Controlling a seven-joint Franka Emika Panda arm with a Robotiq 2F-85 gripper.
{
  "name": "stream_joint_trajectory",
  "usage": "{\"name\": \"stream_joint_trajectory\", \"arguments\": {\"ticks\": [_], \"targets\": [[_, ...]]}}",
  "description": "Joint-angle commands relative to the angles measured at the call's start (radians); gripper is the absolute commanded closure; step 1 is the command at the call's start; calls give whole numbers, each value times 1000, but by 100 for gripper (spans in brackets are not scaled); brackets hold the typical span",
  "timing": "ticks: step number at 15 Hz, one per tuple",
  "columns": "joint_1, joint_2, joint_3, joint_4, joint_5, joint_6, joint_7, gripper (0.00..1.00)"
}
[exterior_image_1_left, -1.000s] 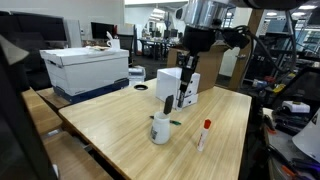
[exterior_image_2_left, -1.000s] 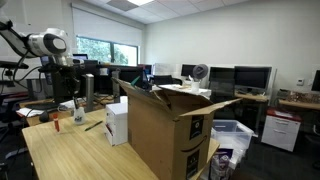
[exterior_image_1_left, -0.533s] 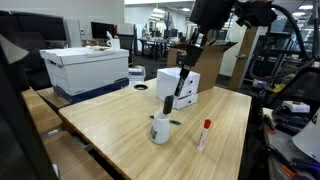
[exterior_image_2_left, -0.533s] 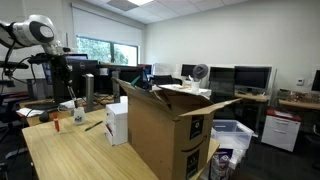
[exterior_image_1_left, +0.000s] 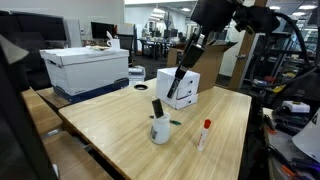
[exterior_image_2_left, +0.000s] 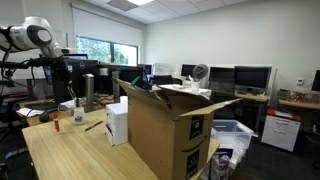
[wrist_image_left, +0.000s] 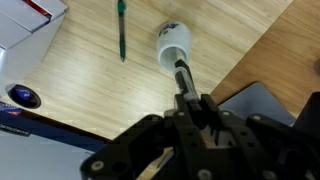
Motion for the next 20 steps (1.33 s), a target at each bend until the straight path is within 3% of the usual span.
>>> {"name": "stream_joint_trajectory", "arguments": {"ticks": [1,12,20], "targets": [[2,31,-15,-24,46,63,-72,91],[-5,159,-38,-9,37,180,-139,91],[-1,197,-50,19,63,157,-152,91]]}}
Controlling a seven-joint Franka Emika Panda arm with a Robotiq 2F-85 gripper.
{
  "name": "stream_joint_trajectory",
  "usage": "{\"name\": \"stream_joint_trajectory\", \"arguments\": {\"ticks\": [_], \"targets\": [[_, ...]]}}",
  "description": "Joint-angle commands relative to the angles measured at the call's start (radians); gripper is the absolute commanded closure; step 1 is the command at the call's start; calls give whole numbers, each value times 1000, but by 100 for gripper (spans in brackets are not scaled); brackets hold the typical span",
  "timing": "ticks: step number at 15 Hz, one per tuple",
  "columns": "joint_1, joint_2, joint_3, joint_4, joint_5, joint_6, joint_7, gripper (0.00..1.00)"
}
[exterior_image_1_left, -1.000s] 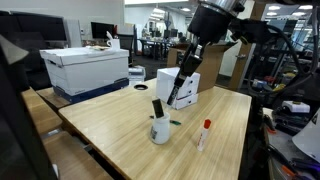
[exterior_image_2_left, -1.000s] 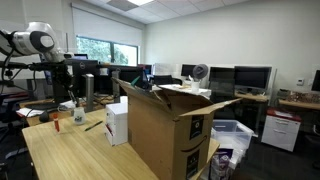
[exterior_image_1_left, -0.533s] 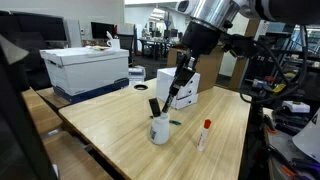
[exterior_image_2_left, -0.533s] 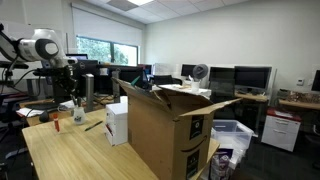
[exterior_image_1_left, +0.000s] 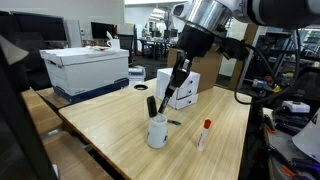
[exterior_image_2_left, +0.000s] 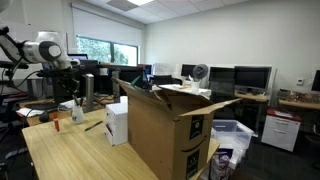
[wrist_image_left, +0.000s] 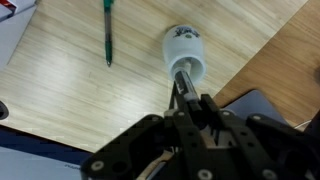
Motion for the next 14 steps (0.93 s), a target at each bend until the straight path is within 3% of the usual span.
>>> {"name": "stream_joint_trajectory", "arguments": {"ticks": [1,6,7,11,14], "targets": [[8,40,-4,18,67,-20,-67,91],[20,77,4,18,170,-57,-127,91],[21,76,7,20,188,-65,-139,55],[23,48,14,10,210,-68,-144,40],[20,7,13,-14,199,-65,-119,19]]}}
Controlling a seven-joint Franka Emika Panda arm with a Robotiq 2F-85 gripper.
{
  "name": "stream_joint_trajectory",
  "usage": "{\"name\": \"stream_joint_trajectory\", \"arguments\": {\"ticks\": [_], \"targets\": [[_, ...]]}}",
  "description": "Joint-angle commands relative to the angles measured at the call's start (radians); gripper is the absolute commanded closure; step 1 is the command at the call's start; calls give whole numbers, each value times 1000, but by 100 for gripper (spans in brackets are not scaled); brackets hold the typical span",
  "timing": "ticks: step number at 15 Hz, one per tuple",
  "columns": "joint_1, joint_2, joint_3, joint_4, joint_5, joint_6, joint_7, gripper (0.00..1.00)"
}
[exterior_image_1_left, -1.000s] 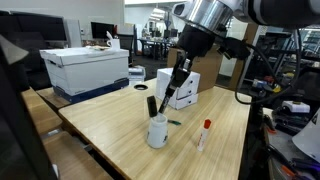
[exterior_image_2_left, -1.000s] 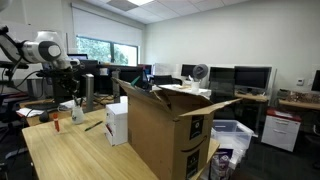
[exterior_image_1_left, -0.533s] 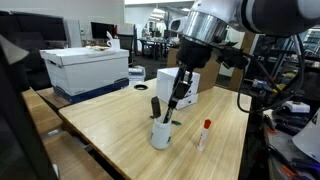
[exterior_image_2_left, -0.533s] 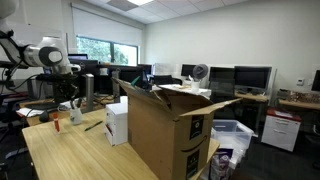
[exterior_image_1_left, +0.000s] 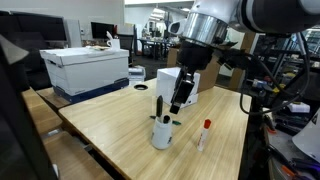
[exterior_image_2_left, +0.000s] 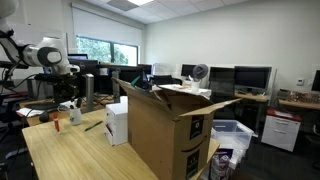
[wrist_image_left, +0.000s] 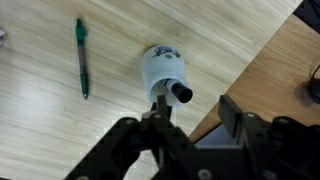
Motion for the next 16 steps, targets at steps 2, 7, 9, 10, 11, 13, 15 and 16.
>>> {"name": "stream_joint_trajectory", "arguments": {"ticks": [2,7,9,10,11,13,15,16], "targets": [[-6,-83,-16,-60,-4,-11,25,7],[-39,-122,-56,-178,-35,-5,81,0],[-48,-121,-61,-200,-48,-19,95,0],[-47,-114,-61,-209,-40,-30,90,0],[-44,-104,-60,-214,-33,-38,85,0],[-45,-76,-53,-215,-58,-66,109,0],[-42,-56,-48,-214,-71,-106,124,0],[-38,-51,-46,-212,-67,-119,124,0]]}}
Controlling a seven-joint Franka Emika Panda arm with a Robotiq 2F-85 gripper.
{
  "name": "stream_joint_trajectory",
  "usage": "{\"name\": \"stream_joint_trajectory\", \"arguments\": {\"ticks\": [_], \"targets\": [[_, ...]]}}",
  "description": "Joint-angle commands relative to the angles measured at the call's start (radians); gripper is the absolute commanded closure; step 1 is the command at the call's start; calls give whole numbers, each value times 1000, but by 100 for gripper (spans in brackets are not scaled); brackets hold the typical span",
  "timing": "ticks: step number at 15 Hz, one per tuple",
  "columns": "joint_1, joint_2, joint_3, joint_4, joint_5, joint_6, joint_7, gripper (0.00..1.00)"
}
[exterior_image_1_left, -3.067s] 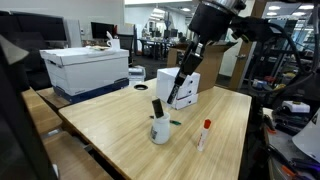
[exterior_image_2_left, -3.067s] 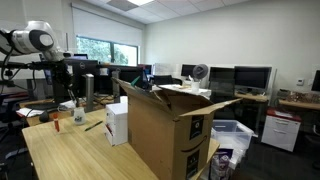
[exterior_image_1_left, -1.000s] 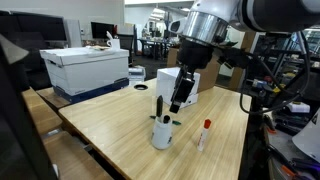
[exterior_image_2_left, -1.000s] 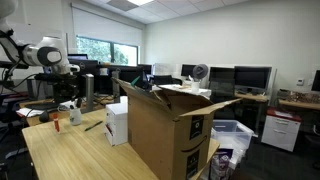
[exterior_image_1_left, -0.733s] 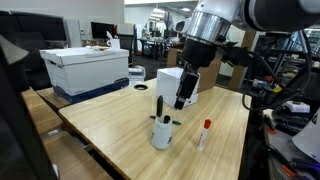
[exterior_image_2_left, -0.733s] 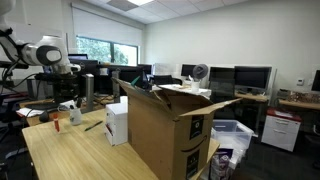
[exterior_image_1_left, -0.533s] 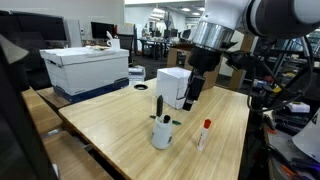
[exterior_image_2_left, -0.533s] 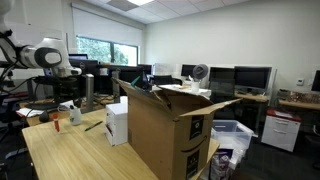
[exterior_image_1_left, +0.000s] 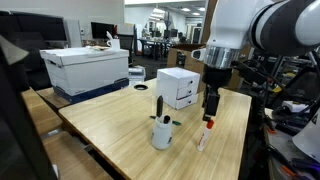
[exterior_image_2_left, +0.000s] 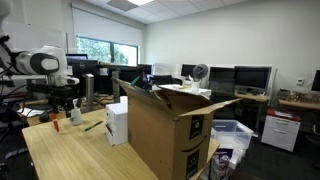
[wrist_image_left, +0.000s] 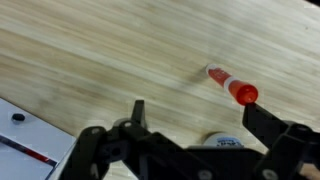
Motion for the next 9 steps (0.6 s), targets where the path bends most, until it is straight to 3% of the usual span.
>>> {"name": "stream_joint_trajectory", "arguments": {"ticks": [1,9], "targets": [[6,24,17,-3,-22,-55,40,0],[14,90,14,29,19,-49,-1,0]]}}
